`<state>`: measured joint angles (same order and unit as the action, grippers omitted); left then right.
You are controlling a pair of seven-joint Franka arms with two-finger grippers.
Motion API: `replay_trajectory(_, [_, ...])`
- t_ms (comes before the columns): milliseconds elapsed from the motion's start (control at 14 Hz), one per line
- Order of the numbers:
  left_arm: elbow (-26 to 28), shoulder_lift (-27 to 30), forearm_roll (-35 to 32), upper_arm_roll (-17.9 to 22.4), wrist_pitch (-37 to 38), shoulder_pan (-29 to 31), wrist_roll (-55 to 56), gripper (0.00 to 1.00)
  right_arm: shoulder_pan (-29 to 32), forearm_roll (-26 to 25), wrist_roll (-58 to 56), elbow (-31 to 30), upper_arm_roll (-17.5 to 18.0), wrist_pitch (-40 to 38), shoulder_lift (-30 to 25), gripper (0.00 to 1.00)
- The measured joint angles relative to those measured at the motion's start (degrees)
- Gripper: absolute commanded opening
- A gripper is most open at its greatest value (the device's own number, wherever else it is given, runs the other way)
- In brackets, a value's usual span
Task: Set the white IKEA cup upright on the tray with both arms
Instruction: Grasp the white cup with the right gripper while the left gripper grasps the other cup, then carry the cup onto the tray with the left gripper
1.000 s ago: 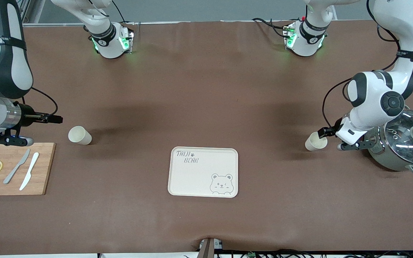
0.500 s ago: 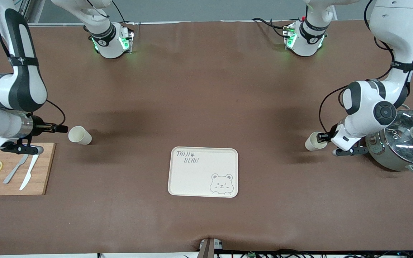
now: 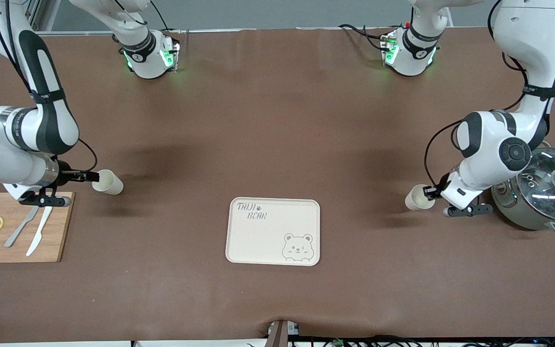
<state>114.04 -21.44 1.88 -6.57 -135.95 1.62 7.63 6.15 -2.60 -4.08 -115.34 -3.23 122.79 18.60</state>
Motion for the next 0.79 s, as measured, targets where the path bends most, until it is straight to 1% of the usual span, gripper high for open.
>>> replay_trajectory(71, [-2.0, 0.0, 0.0, -0.4, 2.2, -0.3, 1.3, 0.00, 0.1, 0.0, 0.0, -1.4, 0.0, 2.2, 0.2, 0.58])
replay_trajectory(214, [-6.0, -0.1, 0.0, -1.0, 6.7, -1.5, 4.9, 0.00, 0.3, 0.6, 0.0, -3.4, 0.0, 4.6, 1.0, 0.47])
replay_trajectory(286, [-7.8, -0.3, 0.0, -1.1, 8.1, -2.7, 7.0, 0.00, 0.3, 1.5, 0.0, -3.9, 0.1, 5.0, 1.4, 0.30])
replay_trajectory(357, [-9.3, -0.6, 0.0, -1.1, 8.9, -4.2, 9.4, 0.00, 0.3, 2.0, 0.0, -4.3, 0.2, 5.5, 1.8, 0.20])
replay_trajectory(429, [-10.6, -1.1, 0.0, -1.1, 9.2, -5.7, 12.2, 0.00, 0.3, 2.4, 0.0, -4.7, 0.3, 6.4, 2.1, 0.14])
replay_trajectory(500, [-12.0, -1.9, 0.0, -1.2, 9.3, -7.1, 15.0, 0.00, 0.3, 2.5, 0.0, -5.0, 0.3, 7.4, 2.3, 0.02])
replay_trajectory(571, [-13.4, -2.9, 0.1, -1.2, 9.4, -8.4, 17.5, 0.00, 0.3, 2.5, 0.0, -5.2, 0.3, 8.0, 2.5, 0.00])
replay_trajectory(643, [-15.2, -4.3, 0.1, -1.2, 9.4, -9.7, 20.4, 0.00, 0.3, 2.5, 0.0, -5.2, 0.3, 8.2, 2.6, 0.00])
replay_trajectory(786, [-20.2, -8.1, 0.1, -1.3, 9.4, -12.6, 27.8, 0.00, 0.3, 2.6, 0.0, -5.2, 0.3, 8.2, 2.6, 0.00])
